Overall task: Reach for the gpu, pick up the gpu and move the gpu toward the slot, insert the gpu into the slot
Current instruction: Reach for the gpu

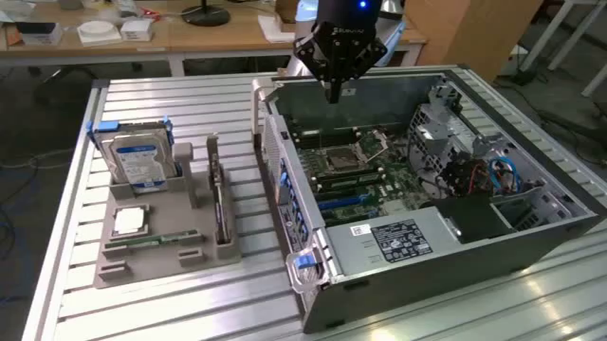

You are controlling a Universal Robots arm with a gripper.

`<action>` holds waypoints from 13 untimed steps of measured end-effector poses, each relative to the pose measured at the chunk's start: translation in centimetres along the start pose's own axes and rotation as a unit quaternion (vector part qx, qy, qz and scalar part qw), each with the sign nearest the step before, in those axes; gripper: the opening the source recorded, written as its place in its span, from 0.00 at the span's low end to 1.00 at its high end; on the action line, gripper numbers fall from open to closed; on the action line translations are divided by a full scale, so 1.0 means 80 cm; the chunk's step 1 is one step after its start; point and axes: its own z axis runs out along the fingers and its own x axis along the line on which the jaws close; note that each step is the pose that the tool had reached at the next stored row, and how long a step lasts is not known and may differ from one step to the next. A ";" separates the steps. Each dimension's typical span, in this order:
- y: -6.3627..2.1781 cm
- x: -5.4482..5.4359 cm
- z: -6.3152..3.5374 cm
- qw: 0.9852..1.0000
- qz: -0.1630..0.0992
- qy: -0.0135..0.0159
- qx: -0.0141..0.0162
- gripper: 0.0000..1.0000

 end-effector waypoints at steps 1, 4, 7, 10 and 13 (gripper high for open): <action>0.000 0.000 0.000 1.000 0.000 0.000 0.000 0.10; 0.000 0.000 0.000 1.000 0.000 0.000 0.000 0.10; 0.000 0.002 0.000 1.000 0.000 0.000 0.000 0.10; 0.000 0.006 0.000 1.000 0.000 0.000 0.000 0.10; -0.001 0.013 0.000 1.000 0.000 0.000 0.000 0.10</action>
